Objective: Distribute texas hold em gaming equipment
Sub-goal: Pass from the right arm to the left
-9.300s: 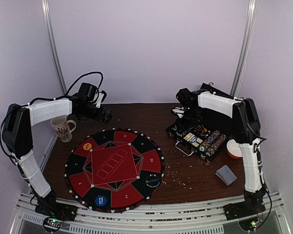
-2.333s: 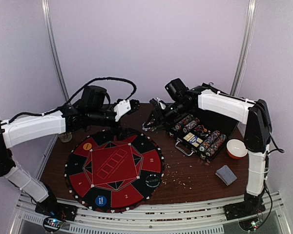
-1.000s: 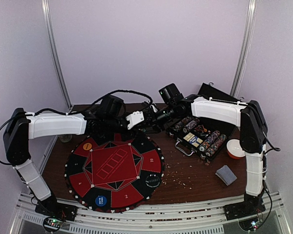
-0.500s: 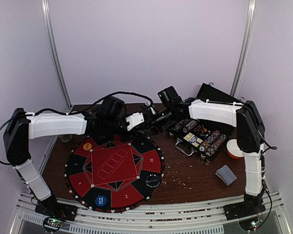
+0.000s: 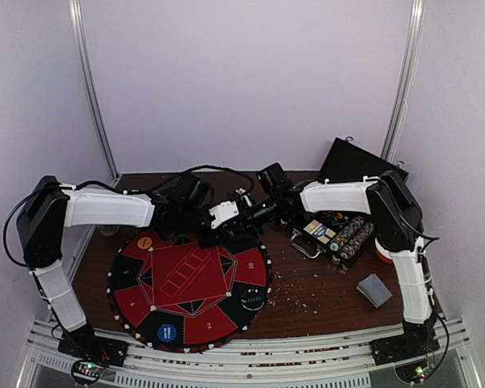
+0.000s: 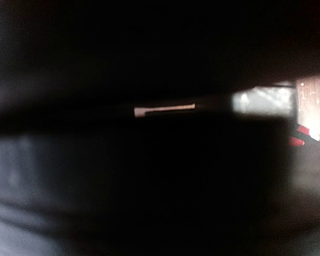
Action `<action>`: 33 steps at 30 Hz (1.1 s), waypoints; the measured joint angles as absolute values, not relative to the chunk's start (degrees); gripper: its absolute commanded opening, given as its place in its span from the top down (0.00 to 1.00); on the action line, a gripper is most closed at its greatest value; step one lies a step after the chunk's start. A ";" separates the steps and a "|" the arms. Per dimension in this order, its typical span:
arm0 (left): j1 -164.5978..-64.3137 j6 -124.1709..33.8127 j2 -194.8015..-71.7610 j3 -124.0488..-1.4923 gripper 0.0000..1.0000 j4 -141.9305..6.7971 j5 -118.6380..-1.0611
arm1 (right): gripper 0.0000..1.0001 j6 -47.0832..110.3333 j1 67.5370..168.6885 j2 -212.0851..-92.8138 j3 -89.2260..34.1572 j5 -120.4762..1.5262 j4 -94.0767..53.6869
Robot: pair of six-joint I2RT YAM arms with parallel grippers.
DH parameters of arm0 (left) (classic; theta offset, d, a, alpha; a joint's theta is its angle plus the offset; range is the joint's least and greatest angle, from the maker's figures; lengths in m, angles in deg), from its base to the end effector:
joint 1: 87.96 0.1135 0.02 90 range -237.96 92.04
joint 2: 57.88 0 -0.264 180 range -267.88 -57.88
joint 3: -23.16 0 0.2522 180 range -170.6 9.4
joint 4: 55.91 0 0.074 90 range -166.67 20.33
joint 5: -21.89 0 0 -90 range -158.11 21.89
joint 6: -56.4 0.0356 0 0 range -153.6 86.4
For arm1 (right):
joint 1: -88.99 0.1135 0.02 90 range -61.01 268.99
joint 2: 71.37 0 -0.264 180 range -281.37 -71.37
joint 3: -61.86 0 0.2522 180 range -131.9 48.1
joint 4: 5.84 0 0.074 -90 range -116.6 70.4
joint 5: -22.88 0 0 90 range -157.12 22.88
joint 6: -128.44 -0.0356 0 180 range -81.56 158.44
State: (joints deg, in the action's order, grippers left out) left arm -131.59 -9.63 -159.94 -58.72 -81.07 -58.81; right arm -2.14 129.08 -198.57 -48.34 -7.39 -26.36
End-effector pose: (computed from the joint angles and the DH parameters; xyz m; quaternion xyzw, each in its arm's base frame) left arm 0.2773 -0.2723 0.2070 0.5385 0.7490 -0.1385 0.3603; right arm 0.3579 0.3415 0.1940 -0.2168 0.7788 0.5886 0.0032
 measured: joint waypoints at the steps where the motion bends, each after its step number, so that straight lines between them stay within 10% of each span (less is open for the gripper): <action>1: -131.33 -9.87 -160.24 -58.59 1.00 -81.13 -58.66 | 0.43 -2.14 129.04 -199.02 -48.21 -7.28 -26.12; 33: -127.73 -17.52 -165.27 -57.71 1.00 -90.38 -60.21 | 0.29 1.45 121.41 -201.10 -45.07 -13.62 -28.79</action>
